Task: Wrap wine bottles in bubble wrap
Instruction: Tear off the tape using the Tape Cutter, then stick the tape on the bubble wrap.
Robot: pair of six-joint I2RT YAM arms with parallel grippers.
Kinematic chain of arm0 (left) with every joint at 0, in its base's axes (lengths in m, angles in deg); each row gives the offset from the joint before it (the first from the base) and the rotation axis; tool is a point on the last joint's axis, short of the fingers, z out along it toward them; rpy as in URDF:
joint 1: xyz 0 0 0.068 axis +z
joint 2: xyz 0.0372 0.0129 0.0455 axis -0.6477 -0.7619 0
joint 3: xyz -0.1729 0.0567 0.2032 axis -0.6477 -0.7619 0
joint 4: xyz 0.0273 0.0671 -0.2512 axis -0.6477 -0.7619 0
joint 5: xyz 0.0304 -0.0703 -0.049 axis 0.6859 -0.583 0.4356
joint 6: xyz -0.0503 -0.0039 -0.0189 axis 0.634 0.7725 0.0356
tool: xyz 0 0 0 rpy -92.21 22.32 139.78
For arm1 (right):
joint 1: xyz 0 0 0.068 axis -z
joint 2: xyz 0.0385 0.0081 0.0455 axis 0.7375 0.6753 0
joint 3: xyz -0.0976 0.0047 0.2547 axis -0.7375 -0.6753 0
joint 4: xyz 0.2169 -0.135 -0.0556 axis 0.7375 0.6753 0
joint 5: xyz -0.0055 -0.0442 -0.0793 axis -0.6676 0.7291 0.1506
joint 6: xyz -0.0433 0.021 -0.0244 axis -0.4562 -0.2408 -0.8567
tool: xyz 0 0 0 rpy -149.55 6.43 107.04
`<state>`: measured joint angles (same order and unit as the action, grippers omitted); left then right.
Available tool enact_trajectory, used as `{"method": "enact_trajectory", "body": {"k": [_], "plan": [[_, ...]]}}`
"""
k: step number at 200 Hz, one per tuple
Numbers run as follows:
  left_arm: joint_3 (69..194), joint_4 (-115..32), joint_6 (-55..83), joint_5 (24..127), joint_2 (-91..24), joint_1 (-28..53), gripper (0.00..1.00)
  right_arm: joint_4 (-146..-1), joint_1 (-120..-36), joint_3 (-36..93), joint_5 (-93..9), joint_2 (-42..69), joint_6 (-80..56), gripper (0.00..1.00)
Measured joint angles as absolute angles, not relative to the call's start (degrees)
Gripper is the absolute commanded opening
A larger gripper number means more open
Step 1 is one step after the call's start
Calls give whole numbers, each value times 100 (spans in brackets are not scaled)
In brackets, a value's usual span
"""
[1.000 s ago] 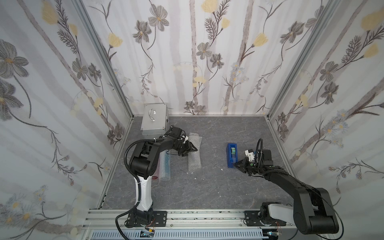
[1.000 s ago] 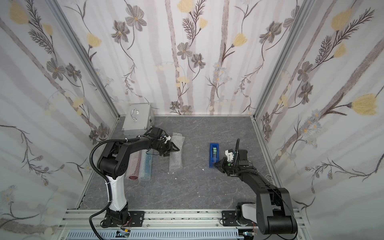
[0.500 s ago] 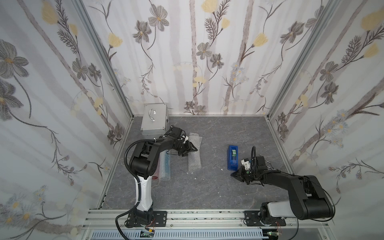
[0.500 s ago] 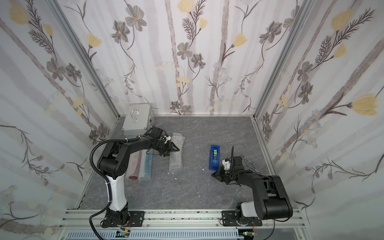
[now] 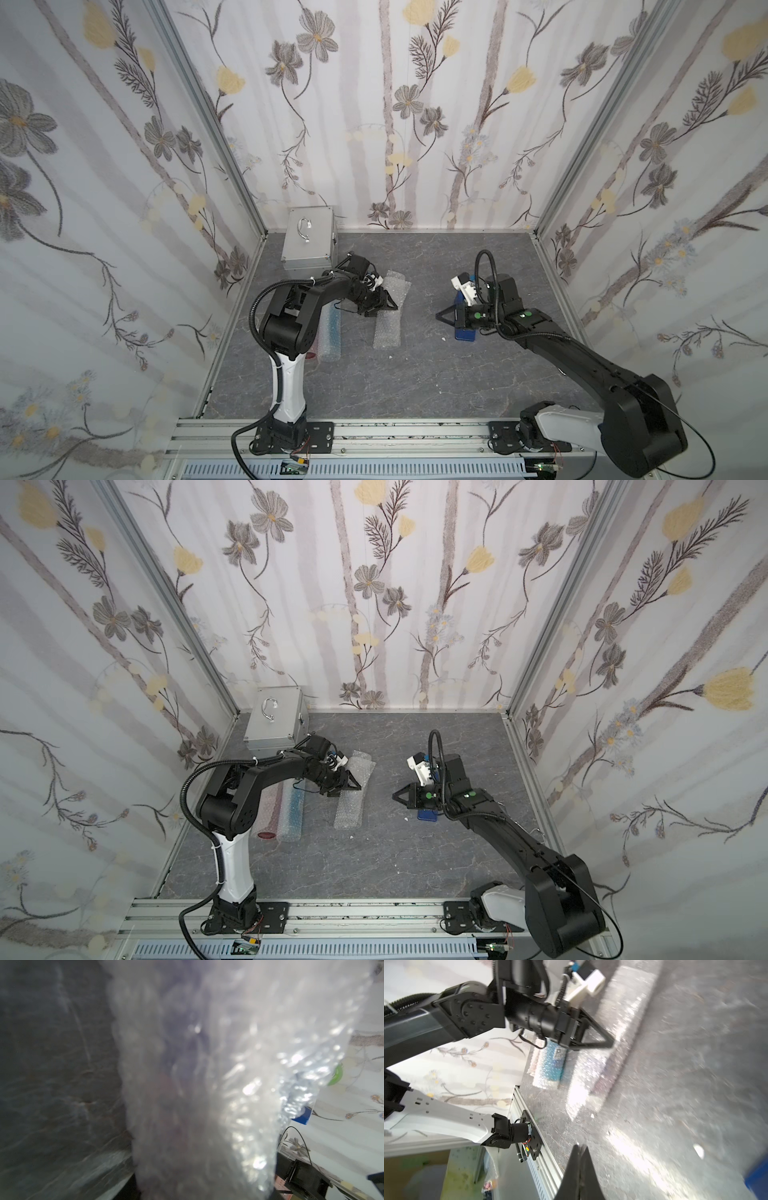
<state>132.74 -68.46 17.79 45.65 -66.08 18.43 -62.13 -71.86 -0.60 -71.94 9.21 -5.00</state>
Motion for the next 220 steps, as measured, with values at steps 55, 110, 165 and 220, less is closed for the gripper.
{"method": "enact_trajectory", "body": {"k": [55, 110, 165, 220], "plan": [[13254, -7342, 1414, 4510, -6529, 1769, 0, -4506, -7780, 2602, -7545, 3747, -2279, 1], [13241, -7405, 1296, 4501, -6523, 1758, 0, -3581, -8235, 3494, -7762, 4877, -3177, 3], [13239, -7403, 1296, 4501, -6523, 1751, 0, -3457, -8311, 3636, -7781, 5365, -3300, 12], [13239, -7401, 1255, 4512, -6521, 1743, 0, -3435, -8303, 3855, -7753, 5592, -3037, 26]]}}
